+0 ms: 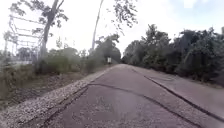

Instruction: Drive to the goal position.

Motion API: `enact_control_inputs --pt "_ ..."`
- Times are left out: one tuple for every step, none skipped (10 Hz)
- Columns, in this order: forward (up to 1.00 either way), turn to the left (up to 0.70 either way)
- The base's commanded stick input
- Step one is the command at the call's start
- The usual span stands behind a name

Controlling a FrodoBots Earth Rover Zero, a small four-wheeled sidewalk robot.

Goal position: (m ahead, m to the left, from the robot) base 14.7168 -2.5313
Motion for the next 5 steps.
enact_control_inputs --pt "1.0 0.0" --pt "1.0 0.0" --pt "1.0 0.0" --pt "1.0 0.0" --pt "1.0 0.0"
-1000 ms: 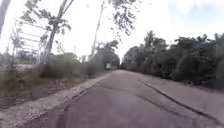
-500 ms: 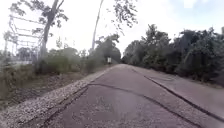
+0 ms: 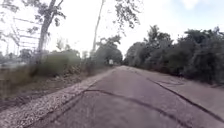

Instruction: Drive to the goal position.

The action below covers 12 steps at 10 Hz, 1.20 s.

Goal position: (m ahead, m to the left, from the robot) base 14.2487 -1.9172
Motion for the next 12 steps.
enact_control_inputs --pt "1.0 0.0" --pt "1.0 -0.4" --pt "1.0 -0.4" --pt "1.0 -0.4" --pt "1.0 -0.4" --pt "1.0 -0.4" --pt "1.0 -0.4" --pt "1.0 -0.4" --pt "1.0 -0.4" --pt "1.0 -0.4" --pt "1.0 0.0" --pt "1.0 0.0"
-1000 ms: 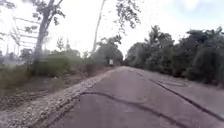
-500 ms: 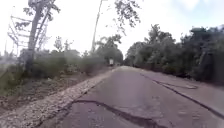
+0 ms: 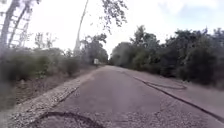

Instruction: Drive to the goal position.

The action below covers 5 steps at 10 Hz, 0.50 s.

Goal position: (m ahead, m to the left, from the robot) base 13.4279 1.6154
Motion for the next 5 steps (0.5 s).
enact_control_inputs --pt "1.0 0.0" --pt "1.0 0.0" --pt "1.0 0.0" --pt "1.0 0.0" --pt "1.0 0.0"
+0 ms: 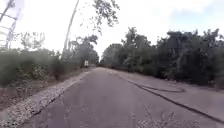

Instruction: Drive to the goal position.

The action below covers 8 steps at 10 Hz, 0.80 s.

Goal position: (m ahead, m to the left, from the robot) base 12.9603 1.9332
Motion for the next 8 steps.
enact_control_inputs --pt "1.0 0.0" --pt "1.0 0.0" --pt "1.0 0.0" --pt "1.0 0.0" --pt "1.0 0.0" --pt "1.0 0.0" --pt "1.0 0.0" --pt "1.0 0.0"
